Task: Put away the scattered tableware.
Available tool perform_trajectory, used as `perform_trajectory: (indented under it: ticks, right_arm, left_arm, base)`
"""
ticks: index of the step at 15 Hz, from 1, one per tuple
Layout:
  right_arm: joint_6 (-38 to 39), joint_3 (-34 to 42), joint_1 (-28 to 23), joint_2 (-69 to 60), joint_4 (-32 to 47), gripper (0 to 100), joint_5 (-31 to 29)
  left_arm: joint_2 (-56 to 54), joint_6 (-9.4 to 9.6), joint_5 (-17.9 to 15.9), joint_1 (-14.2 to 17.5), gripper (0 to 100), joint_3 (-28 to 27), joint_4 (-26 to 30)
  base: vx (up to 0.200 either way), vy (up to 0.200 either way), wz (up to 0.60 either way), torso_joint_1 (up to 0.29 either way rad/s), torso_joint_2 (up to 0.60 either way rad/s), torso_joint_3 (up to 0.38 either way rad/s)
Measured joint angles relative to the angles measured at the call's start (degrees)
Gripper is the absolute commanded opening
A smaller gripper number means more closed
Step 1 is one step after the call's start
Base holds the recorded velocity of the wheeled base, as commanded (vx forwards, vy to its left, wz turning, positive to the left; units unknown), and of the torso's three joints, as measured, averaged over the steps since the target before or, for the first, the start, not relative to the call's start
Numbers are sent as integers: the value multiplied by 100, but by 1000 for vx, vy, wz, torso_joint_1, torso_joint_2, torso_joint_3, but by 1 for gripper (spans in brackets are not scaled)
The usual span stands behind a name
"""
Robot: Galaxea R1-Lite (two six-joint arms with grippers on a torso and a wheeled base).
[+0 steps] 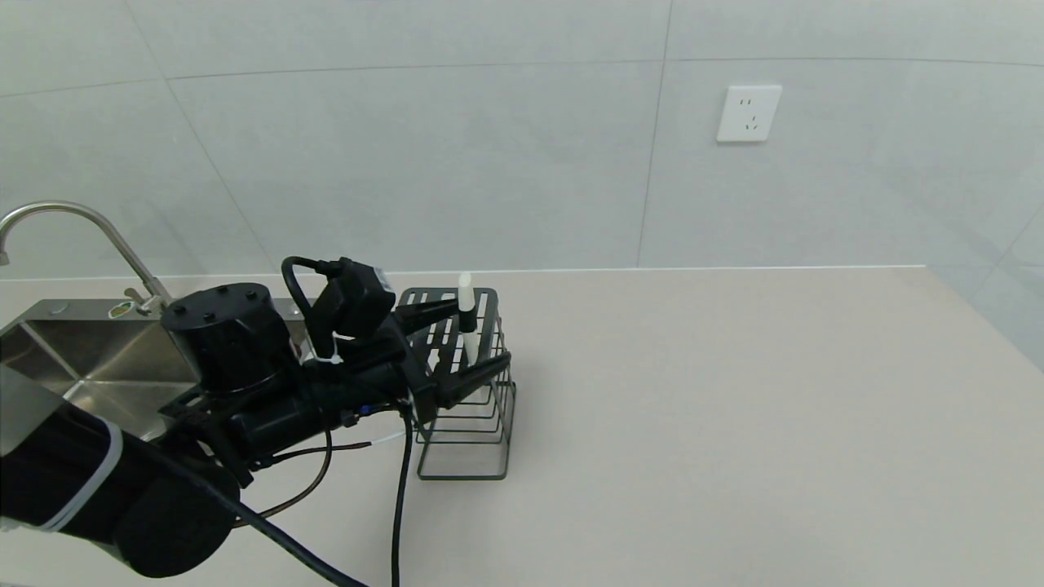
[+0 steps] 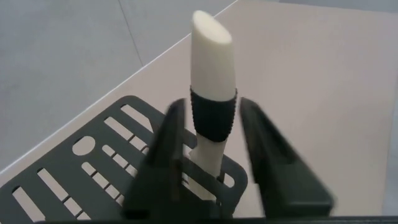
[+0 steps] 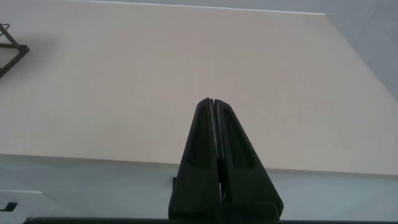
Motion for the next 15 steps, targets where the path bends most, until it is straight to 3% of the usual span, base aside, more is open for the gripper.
perform_trajectory:
  ticks: [7, 12, 15]
  right_arm:
    - [55, 0, 0, 0, 2, 0, 2]
    - [76, 0, 0, 0, 2, 0, 0]
    - [145, 0, 0, 0, 2, 0, 11]
  left_arm:
    - [-397, -41, -6, 146, 100, 378, -2]
    - [-2395, -20, -28, 511, 100, 1768, 24]
    - [-4359, -11, 9, 629, 100, 2586, 663]
  base:
    - [0, 0, 0, 0, 0, 0]
    - [0, 0, 0, 0, 0, 0]
    - [0, 0, 0, 0, 0, 0]
